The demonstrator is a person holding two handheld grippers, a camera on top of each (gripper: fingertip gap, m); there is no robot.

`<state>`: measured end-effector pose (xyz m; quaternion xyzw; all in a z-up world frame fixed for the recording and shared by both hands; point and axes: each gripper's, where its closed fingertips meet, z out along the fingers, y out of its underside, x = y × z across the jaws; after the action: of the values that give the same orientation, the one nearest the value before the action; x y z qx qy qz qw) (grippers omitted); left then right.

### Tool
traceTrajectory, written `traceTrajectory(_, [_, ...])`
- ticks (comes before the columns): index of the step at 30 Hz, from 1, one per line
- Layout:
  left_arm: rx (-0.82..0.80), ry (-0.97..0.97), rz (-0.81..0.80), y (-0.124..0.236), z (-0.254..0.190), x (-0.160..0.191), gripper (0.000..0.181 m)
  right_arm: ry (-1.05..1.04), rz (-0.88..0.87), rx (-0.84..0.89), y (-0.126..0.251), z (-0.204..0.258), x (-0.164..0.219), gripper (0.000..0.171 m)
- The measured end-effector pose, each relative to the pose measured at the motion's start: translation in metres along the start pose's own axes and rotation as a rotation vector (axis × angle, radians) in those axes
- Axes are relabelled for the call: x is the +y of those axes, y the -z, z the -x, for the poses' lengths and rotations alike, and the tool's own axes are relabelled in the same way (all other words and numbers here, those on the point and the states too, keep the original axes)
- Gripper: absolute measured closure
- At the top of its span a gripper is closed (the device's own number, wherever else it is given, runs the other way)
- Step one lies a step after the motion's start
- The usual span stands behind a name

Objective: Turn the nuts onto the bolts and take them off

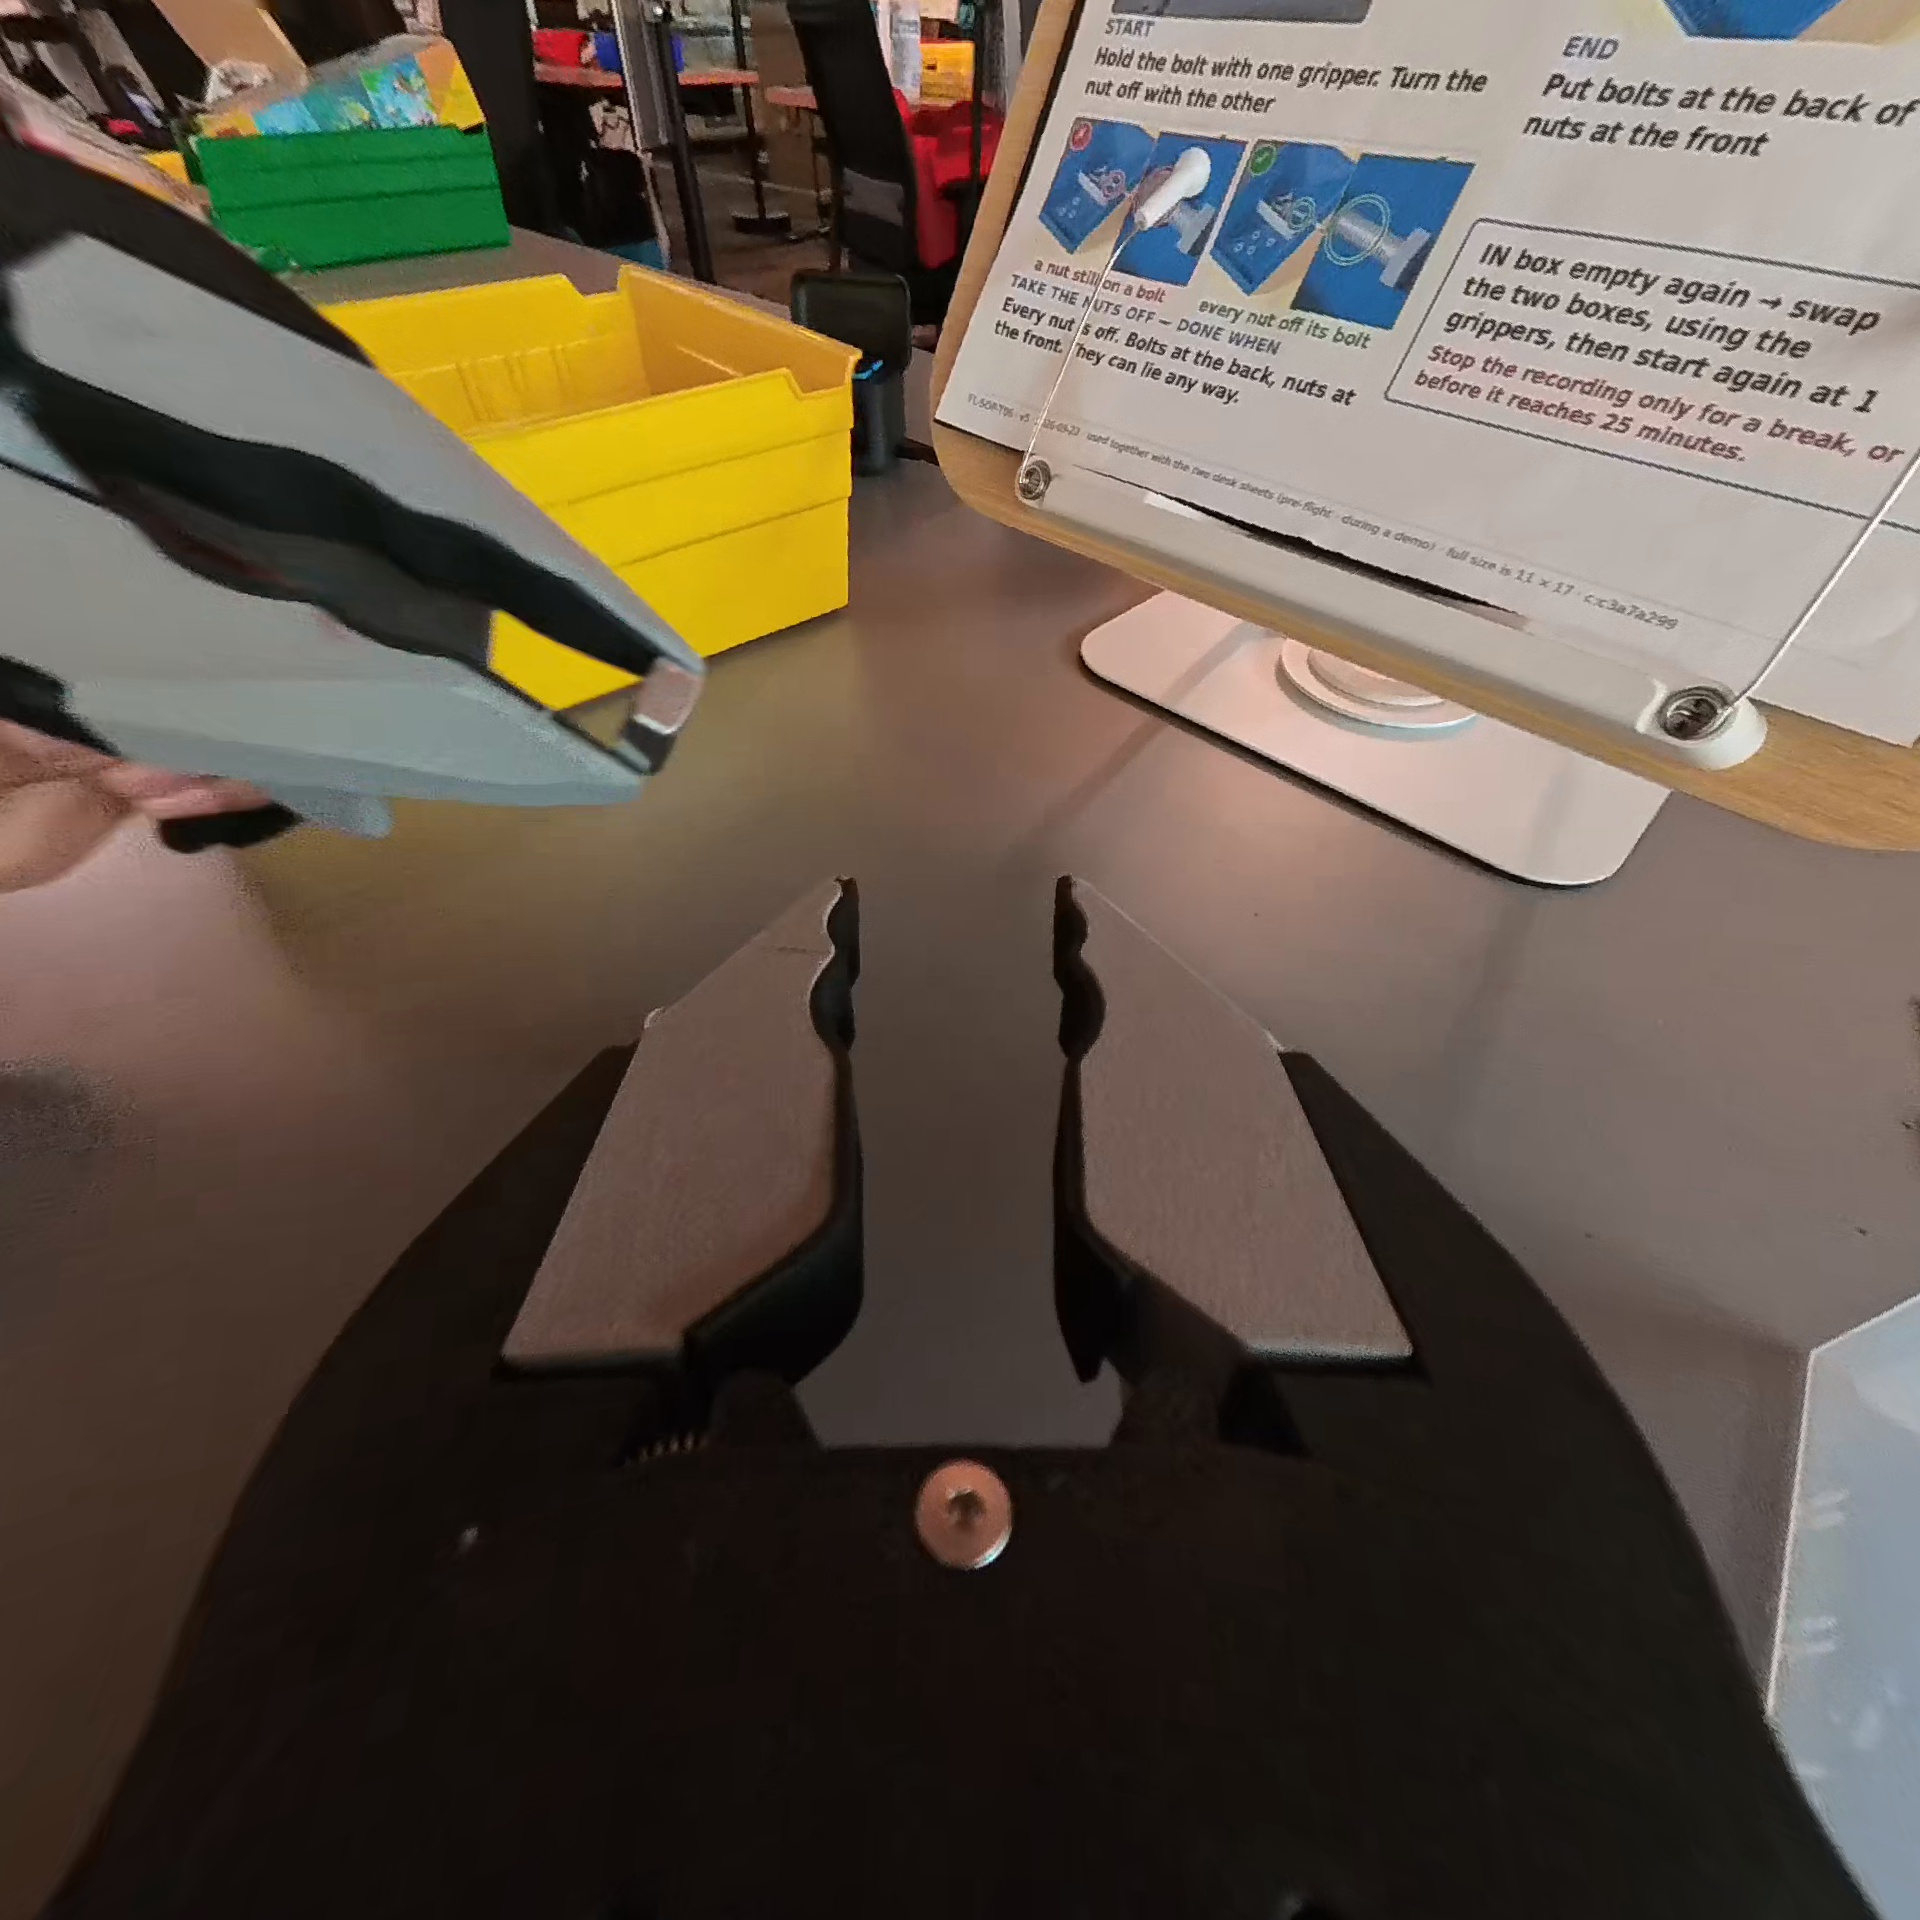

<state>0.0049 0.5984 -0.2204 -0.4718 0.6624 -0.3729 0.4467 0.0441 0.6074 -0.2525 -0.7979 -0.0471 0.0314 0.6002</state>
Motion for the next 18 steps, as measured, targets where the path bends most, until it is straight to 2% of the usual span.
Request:
traceTrajectory(4, [-0.037, -0.012, -0.055, -0.003, 0.019, 0.003, 0.165, -0.026, -0.031, -0.037, 0.001, -0.002, -0.005, 0.139])
traceTrajectory(8, [-0.03, 0.027, 0.022, -0.011, 0.021, 0.036, 0.165, -0.013, -0.044, -0.018, 0.0, -0.012, -0.005, 0.141])
traceTrajectory(10, [-0.029, 0.063, 0.007, -0.009, 0.023, 0.037, 0.165, -0.028, -0.062, -0.025, -0.003, -0.015, -0.007, 0.141])
traceTrajectory(13, [-0.02, 0.132, -0.019, -0.005, 0.026, 0.034, 0.165, -0.048, -0.106, -0.097, -0.009, -0.007, -0.014, 0.141])
traceTrajectory(18, [-0.032, 0.163, -0.034, 0.0, 0.034, 0.033, 0.165, 0.081, -0.181, -0.234, -0.014, 0.013, -0.028, 0.141])
